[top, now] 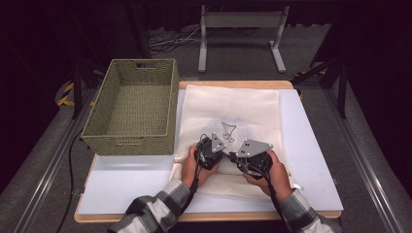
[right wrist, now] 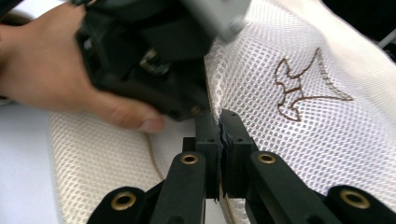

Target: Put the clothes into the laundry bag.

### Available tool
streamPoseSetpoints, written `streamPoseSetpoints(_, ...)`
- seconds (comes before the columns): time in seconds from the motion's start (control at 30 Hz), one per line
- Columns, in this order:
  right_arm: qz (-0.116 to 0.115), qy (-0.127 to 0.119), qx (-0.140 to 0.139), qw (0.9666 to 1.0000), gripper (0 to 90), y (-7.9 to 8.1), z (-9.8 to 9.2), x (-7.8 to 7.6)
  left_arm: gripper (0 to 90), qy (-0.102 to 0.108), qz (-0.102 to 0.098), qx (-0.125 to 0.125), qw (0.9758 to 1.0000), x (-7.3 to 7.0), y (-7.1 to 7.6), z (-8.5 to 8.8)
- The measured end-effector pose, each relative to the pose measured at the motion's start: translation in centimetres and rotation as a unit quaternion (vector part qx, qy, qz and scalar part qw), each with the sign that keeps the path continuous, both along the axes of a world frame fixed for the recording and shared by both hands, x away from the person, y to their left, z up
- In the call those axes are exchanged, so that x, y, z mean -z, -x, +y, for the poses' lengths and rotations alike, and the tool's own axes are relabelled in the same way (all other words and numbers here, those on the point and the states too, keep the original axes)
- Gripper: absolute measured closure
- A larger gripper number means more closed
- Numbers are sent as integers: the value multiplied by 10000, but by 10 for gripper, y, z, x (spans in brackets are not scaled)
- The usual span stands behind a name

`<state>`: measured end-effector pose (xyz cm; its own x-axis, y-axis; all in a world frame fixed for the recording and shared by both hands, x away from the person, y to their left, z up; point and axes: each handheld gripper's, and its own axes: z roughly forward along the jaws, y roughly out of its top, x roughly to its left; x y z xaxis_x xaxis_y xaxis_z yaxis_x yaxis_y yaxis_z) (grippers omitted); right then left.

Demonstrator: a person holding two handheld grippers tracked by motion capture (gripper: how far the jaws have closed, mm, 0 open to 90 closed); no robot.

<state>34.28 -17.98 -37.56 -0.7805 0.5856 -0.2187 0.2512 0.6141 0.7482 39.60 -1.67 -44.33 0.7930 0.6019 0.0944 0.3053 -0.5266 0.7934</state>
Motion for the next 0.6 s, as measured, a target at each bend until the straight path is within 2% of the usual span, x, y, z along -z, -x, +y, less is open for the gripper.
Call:
streamPoseSetpoints(0.07, -28, -38, 28, 10000, 878, -1, -2, -1, 895, -68, -9, 116, 9999, -2, 4, -2)
streamPoseSetpoints(0.17, -61, -47, 67, 9999, 878, -1, -3, -3, 863, -8, 35, 407, 9992, -5, 12, -3)
streamPoseSetpoints(0.27, -106, -63, 83, 9999, 877, 0, -4, -5, 847, 119, 115, 748, 9971, -7, 20, -5)
streamPoseSetpoints(0.3, -104, -76, 88, 9999, 876, -1, -5, -5, 832, 195, 177, 891, 9957, -6, 22, -7)
streamPoseSetpoints(0.4, -92, -97, 93, 9999, 876, -1, -6, -6, 782, 95, 81, 934, 9956, -5, 25, -14)
streamPoseSetpoints(0.43, -86, -91, 85, 9999, 876, 0, -6, -6, 767, 77, 105, 972, 9952, -3, 23, -17)
streamPoseSetpoints(0.53, -61, -87, 82, 9999, 876, -1, -7, -6, 731, 138, 166, 828, 9963, 2, 18, -24)
streamPoseSetpoints(0.6, 25, -79, 92, 9999, 876, -2, -7, -4, 768, 57, 160, 707, 9974, 5, 13, -27)
